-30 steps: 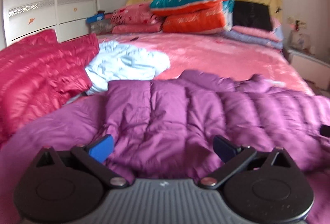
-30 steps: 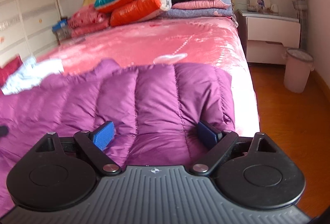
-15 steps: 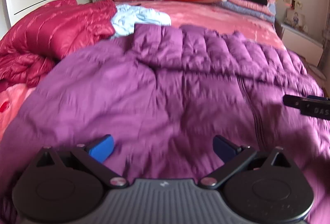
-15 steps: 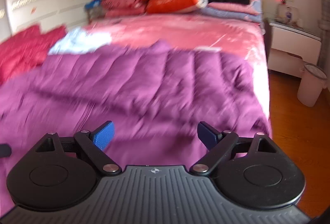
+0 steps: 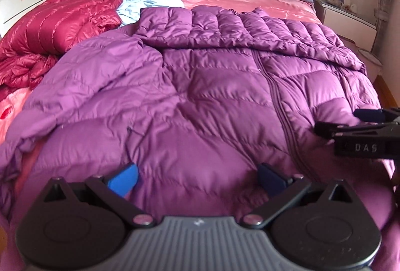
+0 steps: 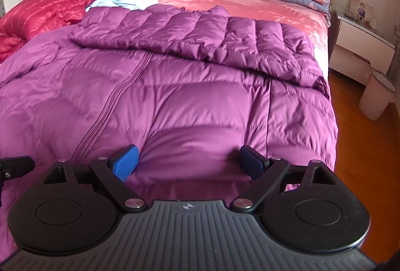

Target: Fold large clothes

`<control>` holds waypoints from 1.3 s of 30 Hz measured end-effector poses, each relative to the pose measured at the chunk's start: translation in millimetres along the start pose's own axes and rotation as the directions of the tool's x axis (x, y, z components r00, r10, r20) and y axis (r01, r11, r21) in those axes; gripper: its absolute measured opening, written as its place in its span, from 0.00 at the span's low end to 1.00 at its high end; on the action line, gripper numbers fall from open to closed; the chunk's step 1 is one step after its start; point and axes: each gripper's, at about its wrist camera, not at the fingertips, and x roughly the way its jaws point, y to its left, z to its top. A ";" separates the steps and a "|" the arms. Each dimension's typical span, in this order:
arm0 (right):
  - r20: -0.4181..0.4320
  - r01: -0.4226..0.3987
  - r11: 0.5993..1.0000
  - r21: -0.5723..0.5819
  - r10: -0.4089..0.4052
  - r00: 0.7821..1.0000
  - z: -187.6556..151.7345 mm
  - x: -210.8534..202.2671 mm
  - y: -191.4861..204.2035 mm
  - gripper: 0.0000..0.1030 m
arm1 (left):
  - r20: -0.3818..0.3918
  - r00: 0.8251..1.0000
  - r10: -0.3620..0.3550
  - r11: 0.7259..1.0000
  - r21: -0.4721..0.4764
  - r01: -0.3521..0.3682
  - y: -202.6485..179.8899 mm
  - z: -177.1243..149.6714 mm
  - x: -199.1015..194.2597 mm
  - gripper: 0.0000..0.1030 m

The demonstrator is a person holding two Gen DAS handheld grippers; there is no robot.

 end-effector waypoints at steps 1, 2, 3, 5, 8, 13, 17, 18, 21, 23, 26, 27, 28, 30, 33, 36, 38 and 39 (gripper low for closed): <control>-0.007 0.000 1.000 -0.002 0.000 1.000 -1.7 -1.7 3.3 1.00 | 0.000 1.000 0.001 1.000 0.004 -0.001 -1.8 -3.1 -2.3 0.99; -0.014 -0.001 1.000 -0.006 0.001 1.000 -4.1 -4.0 5.4 1.00 | 0.000 1.000 0.001 1.000 0.010 -0.001 -3.5 -5.4 -4.3 0.99; -0.023 -0.002 1.000 -0.013 0.002 1.000 -4.7 -4.6 8.2 1.00 | -0.001 1.000 -0.001 1.000 0.014 0.001 -5.4 -7.5 -6.8 0.99; -0.036 -0.002 1.000 -0.020 0.001 0.999 -7.8 -8.1 12.2 1.00 | -0.001 1.000 -0.012 1.000 0.011 0.012 -7.2 -10.9 -11.7 0.99; -0.056 -0.015 1.000 -0.015 0.015 0.998 -14.2 -16.7 18.9 1.00 | 0.003 0.999 -0.039 0.999 -0.005 0.039 -7.7 -13.7 -20.2 0.99; -0.061 -0.036 0.999 -0.015 0.035 0.998 -20.1 -29.9 23.1 1.00 | 0.056 0.996 -0.074 0.995 -0.064 0.077 -0.7 -13.5 -45.8 0.99; -0.039 -0.060 0.998 0.017 0.060 0.997 -26.3 -45.7 21.2 1.00 | 0.152 0.987 -0.059 0.978 -0.191 0.088 22.5 -8.0 -75.9 0.99; -0.034 -0.064 0.998 0.024 0.065 0.997 -27.2 -47.6 20.2 1.00 | 0.169 0.984 -0.050 0.966 -0.243 0.091 31.9 -6.7 -81.6 0.99; -0.021 -0.071 0.997 0.038 0.072 0.997 -29.2 -51.5 19.0 1.00 | 0.198 0.980 -0.032 0.889 -0.442 0.118 67.0 -4.7 -90.3 0.99; -0.019 -0.073 0.997 0.035 0.074 0.997 -29.4 -52.3 18.1 1.00 | 0.201 0.979 -0.033 0.812 -0.565 0.144 92.9 -5.9 -89.1 0.99; -0.017 -0.075 0.997 0.020 0.075 0.997 -30.8 -50.7 18.9 1.00 | 0.207 0.978 -0.022 0.692 -0.703 0.164 125.8 -12.1 -81.5 0.97; -0.015 -0.077 0.997 0.018 0.078 0.997 -30.9 -50.1 18.5 1.00 | 0.217 0.976 -0.017 0.657 -0.733 0.175 134.5 -13.8 -78.2 0.97; -0.015 -0.081 0.997 0.020 0.081 0.997 -30.7 -49.2 17.9 1.00 | 0.224 0.975 -0.011 0.622 -0.762 0.182 142.0 -15.9 -74.7 0.97; -0.018 -0.089 0.996 0.029 0.089 0.996 -31.4 -47.4 16.9 1.00 | 0.230 0.973 -0.002 0.556 -0.809 0.192 154.3 -19.3 -66.8 0.97; -0.022 -0.098 0.994 0.038 0.099 0.995 -31.1 -44.0 15.5 1.00 | 0.244 0.970 -0.001 0.469 -0.856 0.216 169.5 -22.2 -52.7 0.97; -0.025 -0.103 0.994 0.039 0.104 0.994 -30.9 -41.1 14.6 1.00 | 0.267 0.964 0.000 0.376 -0.893 0.247 182.4 -26.7 -39.3 0.97; -0.028 -0.106 0.994 0.040 0.108 0.994 -31.0 -39.4 13.6 1.00 | 0.275 0.961 0.006 0.324 -0.910 0.258 190.6 -29.0 -31.7 0.97; -0.029 -0.108 0.993 0.040 0.109 0.994 -30.9 -38.5 13.4 1.00 | 0.281 0.960 0.008 0.302 -0.916 0.265 194.6 -30.6 -29.9 0.97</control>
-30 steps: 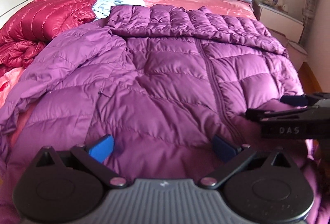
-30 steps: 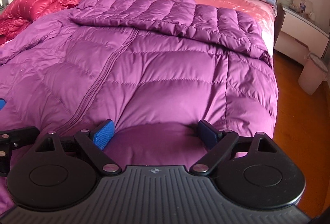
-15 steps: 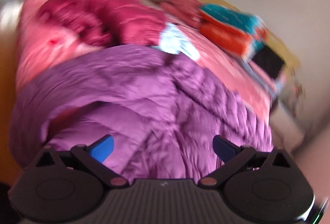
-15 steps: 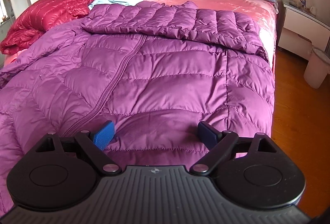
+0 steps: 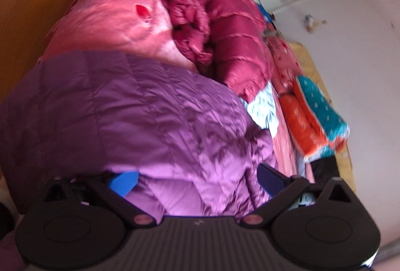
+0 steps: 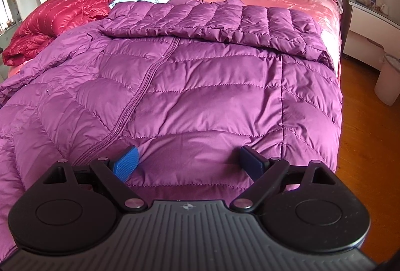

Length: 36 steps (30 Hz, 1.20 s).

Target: Fold large clothes

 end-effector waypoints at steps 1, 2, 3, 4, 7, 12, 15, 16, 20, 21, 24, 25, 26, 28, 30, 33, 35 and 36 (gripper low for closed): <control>-0.001 -0.002 1.000 0.001 0.002 1.000 0.2 1.0 0.0 1.00 | 0.004 1.000 -0.004 1.000 -0.021 0.004 2.3 2.8 2.8 0.97; -0.002 -0.004 1.000 0.002 0.004 1.000 0.4 1.7 -0.3 1.00 | 0.009 1.000 -0.005 0.999 -0.038 0.005 4.2 5.5 5.0 0.97; -0.002 -0.006 1.000 0.003 0.006 1.000 0.3 2.3 -0.6 1.00 | 0.015 1.000 -0.004 0.999 -0.052 0.005 5.4 7.9 7.6 0.97; -0.002 -0.007 1.000 0.004 0.007 1.000 0.8 3.0 -0.4 1.00 | 0.023 1.000 -0.005 0.998 -0.063 0.006 6.3 10.0 10.1 0.97; 0.002 -0.011 1.000 0.007 0.011 1.000 2.4 4.0 -0.3 1.00 | 0.053 0.998 0.023 0.997 -0.072 -0.019 9.6 17.5 15.1 0.88; 0.019 -0.043 0.999 0.025 0.043 0.999 7.3 1.4 -4.8 1.00 | 0.112 0.993 0.044 0.991 -0.134 -0.029 20.3 31.6 22.2 0.80; 0.044 -0.087 0.995 0.050 0.085 0.995 12.6 -2.0 -11.1 1.00 | 0.148 0.987 0.070 0.988 -0.144 -0.048 20.5 40.8 27.4 0.60; 0.059 -0.091 0.994 0.057 0.088 0.994 14.7 -3.9 -13.5 1.00 | 0.158 0.984 0.077 0.987 -0.151 -0.053 20.5 44.5 29.7 0.50; 0.141 -0.083 0.993 0.080 0.071 0.987 23.2 -8.6 -24.4 1.00 | 0.205 0.975 0.088 0.989 -0.133 -0.062 10.8 61.3 35.1 0.33; 0.164 -0.075 0.994 0.084 0.060 0.985 26.1 -8.9 -28.1 1.00 | 0.221 0.972 0.084 0.991 -0.119 -0.058 6.1 65.5 35.8 0.28; 0.223 -0.035 0.994 0.105 0.010 0.975 33.6 -5.6 -40.3 1.00 | 0.265 0.963 0.057 0.998 -0.054 -0.044 -15.3 79.0 36.2 0.20; 0.238 -0.024 0.992 0.124 -0.007 0.971 36.6 -2.5 -44.9 1.00 | 0.279 0.959 0.046 0.999 -0.028 -0.039 -24.7 83.7 36.2 0.18; 0.250 -0.019 0.988 0.152 -0.019 0.968 40.0 1.0 -51.3 1.00 | 0.296 0.955 0.032 0.999 0.003 -0.034 -35.6 88.4 36.1 0.18; 0.264 -0.022 0.978 0.209 -0.035 0.964 45.6 7.9 -64.1 1.00 | 0.327 0.945 -0.002 0.997 0.072 -0.023 -61.3 96.8 35.8 0.18; 0.274 -0.021 0.964 0.265 -0.055 0.960 50.1 14.6 -75.3 1.00 | 0.357 0.933 -0.040 0.988 0.156 -0.018 -91.6 102.3 35.8 0.17; 0.296 -0.028 0.940 0.340 -0.079 0.952 56.1 21.8 -94.0 1.00 | 0.380 0.919 -0.108 0.956 0.293 -0.008 -140.1 101.6 39.5 0.17; 0.310 -0.035 0.925 0.379 -0.091 0.946 59.7 25.5 -105.0 1.00 | 0.369 0.916 -0.157 0.923 0.385 0.003 -171.2 94.6 45.5 0.17; 0.316 -0.037 0.918 0.395 -0.098 0.944 62.9 27.8 -111.1 1.00 | 0.355 0.917 -0.183 0.901 0.434 0.012 -185.8 88.1 49.2 0.18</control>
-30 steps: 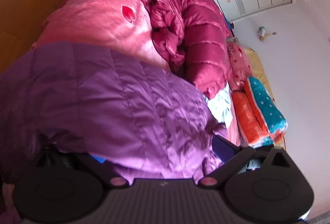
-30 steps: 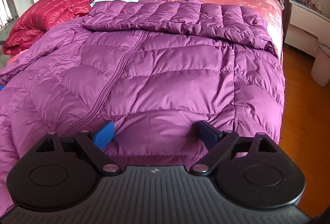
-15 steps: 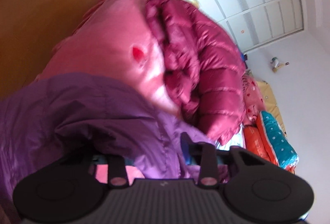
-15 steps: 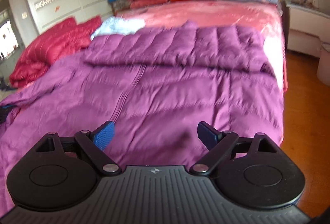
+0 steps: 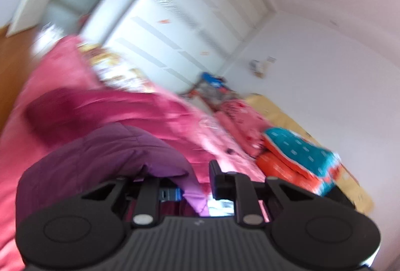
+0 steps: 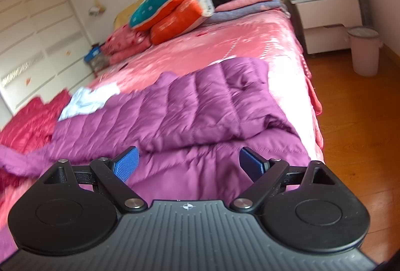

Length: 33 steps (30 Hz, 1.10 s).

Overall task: Fold large clothes
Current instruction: 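Grasp the jacket hem with both grippers and lift it toward the collar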

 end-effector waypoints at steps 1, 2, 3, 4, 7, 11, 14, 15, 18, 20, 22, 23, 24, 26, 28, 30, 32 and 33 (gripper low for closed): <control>0.010 0.005 1.000 0.014 -0.006 1.000 1.3 3.4 -3.9 1.00 | -0.005 0.999 -0.032 0.998 0.049 0.032 -16.4 -3.4 3.9 0.17; 0.019 0.011 1.000 0.026 -0.012 1.000 3.5 6.0 -7.3 1.00 | -0.016 0.998 -0.067 0.992 0.104 0.068 -33.6 -9.3 7.1 0.17; 0.027 0.017 0.999 0.038 -0.018 0.999 5.0 9.9 -9.2 1.00 | -0.036 0.994 -0.104 0.980 0.167 0.109 -51.7 -17.9 10.7 0.18; 0.031 0.020 0.998 0.054 -0.022 0.999 7.5 14.6 -13.6 1.00 | -0.062 0.988 -0.139 0.961 0.232 0.150 -69.6 -28.6 14.4 0.18; 0.043 0.022 0.993 0.115 -0.027 0.999 13.3 23.6 -29.8 1.00 | -0.182 0.952 -0.248 0.867 0.396 0.302 -120.4 -74.1 19.7 0.18; 0.063 0.009 0.985 0.171 -0.020 0.998 20.1 32.4 -42.5 1.00 | -0.402 0.850 -0.341 0.692 0.505 0.516 -172.7 -152.4 22.2 0.18; 0.069 0.007 0.983 0.185 -0.021 0.997 23.9 36.6 -47.6 1.00 | -0.551 0.771 -0.321 0.555 0.550 0.624 -192.6 -214.7 18.6 0.19; 0.070 0.011 0.982 0.187 -0.024 0.997 25.1 37.7 -49.4 1.00 | -0.593 0.749 -0.298 0.523 0.554 0.647 -193.3 -233.6 19.4 0.20; 0.070 0.003 0.976 0.218 -0.019 0.997 28.2 38.2 -56.4 1.00 | -0.676 0.705 -0.215 0.453 0.571 0.685 -187.2 -278.8 15.7 0.28; 0.072 -0.015 0.964 0.266 -0.005 0.997 28.8 36.6 -63.0 1.00 | -0.699 0.693 -0.174 0.417 0.585 0.696 -180.0 -295.0 11.3 0.36; 0.074 -0.030 0.951 0.306 0.008 0.997 29.4 39.3 -66.7 1.00 | -0.726 0.671 -0.152 0.402 0.575 0.712 -172.5 -296.8 10.2 0.63; 0.073 -0.036 0.947 0.318 0.014 0.997 30.2 39.6 -66.3 1.00 | -0.730 0.667 -0.150 0.395 0.575 0.717 -169.4 -297.0 4.7 0.67; 0.072 -0.038 0.946 0.321 0.016 0.997 29.3 39.0 -63.9 1.00 | -0.731 0.666 -0.146 0.387 0.577 0.719 -166.3 -295.4 -1.6 0.72; 0.069 -0.038 0.949 0.312 0.017 0.997 29.0 39.7 -60.2 1.00 | -0.742 0.658 -0.125 0.388 0.574 0.721 -166.8 -292.4 -10.0 0.75; 0.072 -0.038 0.955 0.295 0.017 0.997 29.5 39.6 -57.7 1.00 | -0.756 0.645 -0.113 0.409 0.556 0.724 -166.0 -287.3 -17.4 0.76; 0.077 -0.038 0.963 0.266 0.018 0.997 31.1 37.9 -56.7 1.00 | -0.760 0.638 -0.122 0.414 0.545 0.729 -157.5 -280.2 -37.6 0.77; 0.085 -0.035 0.971 0.235 0.015 0.996 31.1 34.3 -54.4 1.00 | -0.752 0.646 -0.129 0.410 0.552 0.726 -153.3 -271.8 -51.6 0.78; 0.088 -0.031 0.975 0.221 0.012 0.996 31.1 32.9 -51.8 1.00 | -0.748 0.651 -0.132 0.418 0.553 0.720 -149.5 -263.8 -58.3 0.78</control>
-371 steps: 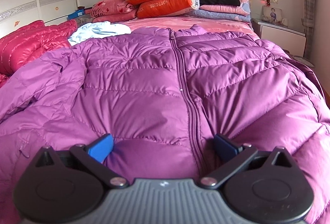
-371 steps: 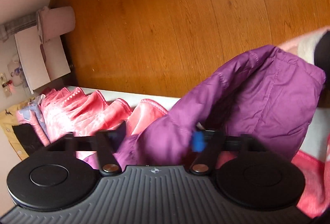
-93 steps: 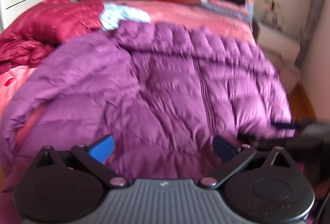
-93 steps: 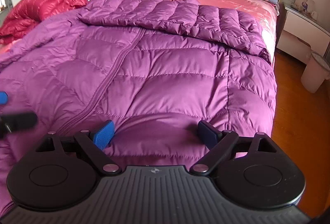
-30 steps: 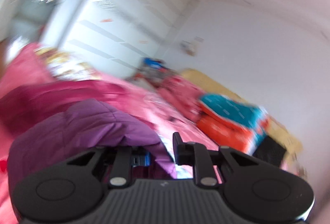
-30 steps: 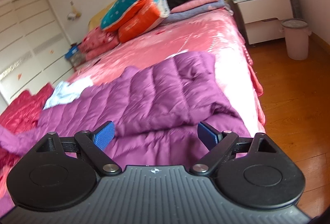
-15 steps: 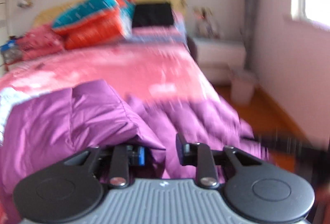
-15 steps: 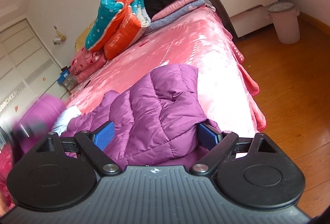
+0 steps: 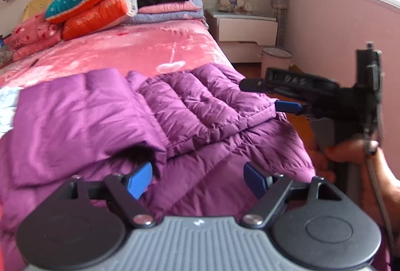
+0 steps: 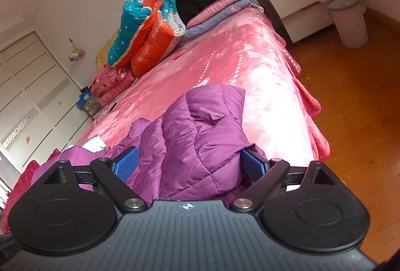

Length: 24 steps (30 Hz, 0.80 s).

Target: Fold large clothes

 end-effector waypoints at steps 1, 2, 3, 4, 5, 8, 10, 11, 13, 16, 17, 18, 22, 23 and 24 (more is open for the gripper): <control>0.002 0.003 1.000 -0.019 -0.003 1.000 -0.4 -1.2 2.7 1.00 | 0.001 1.000 0.006 1.000 -0.011 -0.006 1.5 -0.1 -4.8 0.78; 0.006 0.008 0.999 -0.042 -0.007 1.000 -0.7 -2.2 5.7 1.00 | 0.002 1.000 0.018 1.000 -0.022 -0.018 5.0 -2.0 -13.8 0.78; 0.013 0.016 0.997 -0.073 -0.015 1.000 -1.4 -3.8 9.7 1.00 | 0.001 0.999 0.034 0.999 -0.034 -0.034 10.1 -4.8 -23.3 0.79; 0.019 0.026 0.994 -0.109 -0.024 1.000 -2.3 -5.0 15.3 1.00 | -0.004 0.999 0.050 0.998 -0.049 -0.050 15.7 -5.8 -25.8 0.81; 0.026 0.035 0.989 -0.147 -0.032 0.999 -3.3 -7.1 21.4 1.00 | -0.013 0.998 0.067 0.995 -0.071 -0.068 24.4 -8.6 -32.1 0.82; 0.048 0.049 0.962 -0.270 -0.038 0.998 -9.7 -14.2 41.9 1.00 | -0.069 0.983 0.172 0.971 -0.157 -0.181 57.6 -18.8 -39.3 0.82; 0.055 0.036 0.928 -0.371 -0.017 0.998 -16.7 -20.7 57.5 1.00 | -0.094 0.963 0.252 0.950 -0.166 -0.265 80.8 -28.8 -39.3 0.82; 0.057 0.029 0.906 -0.421 -0.006 0.998 -20.9 -24.2 66.1 1.00 | -0.112 0.953 0.283 0.941 -0.161 -0.298 92.2 -34.4 -37.8 0.82; 0.059 0.016 0.865 -0.502 0.016 0.998 -30.0 -30.3 83.0 1.00 | -0.129 0.933 0.335 0.921 -0.165 -0.353 113.7 -45.6 -34.1 0.82; 0.024 -0.031 0.817 -0.576 0.055 0.998 -42.3 -32.5 105.3 1.00 | -0.138 0.912 0.385 0.901 -0.156 -0.404 140.0 -62.0 -23.3 0.82; 0.010 -0.042 0.798 -0.601 0.061 0.998 -46.5 -32.2 112.8 1.00 | -0.121 0.906 0.406 0.895 -0.151 -0.421 146.3 -65.5 -20.5 0.82; 0.000 -0.050 0.775 -0.630 0.065 0.998 -51.2 -30.9 121.4 1.00 | -0.099 0.902 0.419 0.891 -0.145 -0.430 151.6 -67.4 -18.3 0.82; -0.015 -0.055 0.634 -0.771 0.068 0.998 -74.9 -26.2 160.4 1.00 | -0.031 0.896 0.443 0.893 -0.074 -0.444 162.4 -67.9 -10.0 0.82; -0.018 -0.057 0.595 -0.802 0.072 0.997 -81.2 -24.0 171.1 1.00 | -0.023 0.898 0.440 0.897 -0.046 -0.440 162.3 -69.0 -6.3 0.82; -0.027 -0.068 0.559 -0.826 0.080 0.996 -87.8 -22.9 180.0 1.00 | -0.014 0.903 0.430 0.902 -0.028 -0.430 162.2 -71.3 -4.2 0.82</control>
